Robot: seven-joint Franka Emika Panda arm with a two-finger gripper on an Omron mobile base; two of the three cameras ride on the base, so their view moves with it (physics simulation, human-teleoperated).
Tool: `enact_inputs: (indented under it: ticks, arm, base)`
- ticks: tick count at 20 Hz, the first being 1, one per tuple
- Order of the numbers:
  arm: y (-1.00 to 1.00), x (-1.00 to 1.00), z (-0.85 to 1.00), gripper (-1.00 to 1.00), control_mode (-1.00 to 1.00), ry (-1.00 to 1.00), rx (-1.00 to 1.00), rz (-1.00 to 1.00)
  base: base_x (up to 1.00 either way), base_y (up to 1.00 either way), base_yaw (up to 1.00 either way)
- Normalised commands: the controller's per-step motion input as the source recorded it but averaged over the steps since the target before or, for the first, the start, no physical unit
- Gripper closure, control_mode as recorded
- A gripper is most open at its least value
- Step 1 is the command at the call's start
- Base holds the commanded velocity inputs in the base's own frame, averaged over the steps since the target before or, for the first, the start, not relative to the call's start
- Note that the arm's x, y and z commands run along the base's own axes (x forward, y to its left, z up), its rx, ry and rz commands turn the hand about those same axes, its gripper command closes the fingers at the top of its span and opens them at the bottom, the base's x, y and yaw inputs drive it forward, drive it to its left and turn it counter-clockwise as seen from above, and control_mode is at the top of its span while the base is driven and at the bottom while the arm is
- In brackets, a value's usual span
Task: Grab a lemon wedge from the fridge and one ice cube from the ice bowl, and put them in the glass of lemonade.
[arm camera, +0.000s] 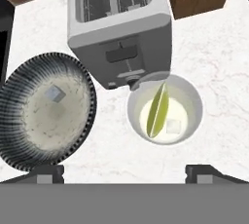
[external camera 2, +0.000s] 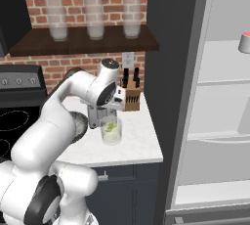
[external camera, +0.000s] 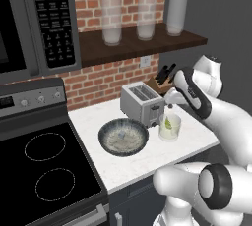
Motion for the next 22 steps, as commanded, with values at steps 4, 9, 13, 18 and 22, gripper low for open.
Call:
enact_inputs:
  ticks: [4, 9, 13, 18, 22]
  arm:
    - [0.71, -0.14, 0.08, -1.00, -1.00, 0.00, 0.00, 0.06]
    - [0.84, -0.02, 0.02, -1.00, -1.00, 0.00, -0.05, 0.02]
    - [0.49, -0.42, 0.09, -1.00, -1.00, 0.00, 0.00, 0.00]
    - [0.38, -0.64, 0.08, -1.00, -1.00, -0.02, 0.00, 0.00]
    - [0.29, -0.72, 0.07, -1.00, -1.00, -0.08, 0.00, 0.00]
  base:
    - [0.00, 0.00, 0.00]
    - [0.00, 0.00, 0.00]
    - [0.00, 0.00, 0.00]
    - [0.00, 0.00, 0.00]
    - [0.00, 0.00, 0.00]
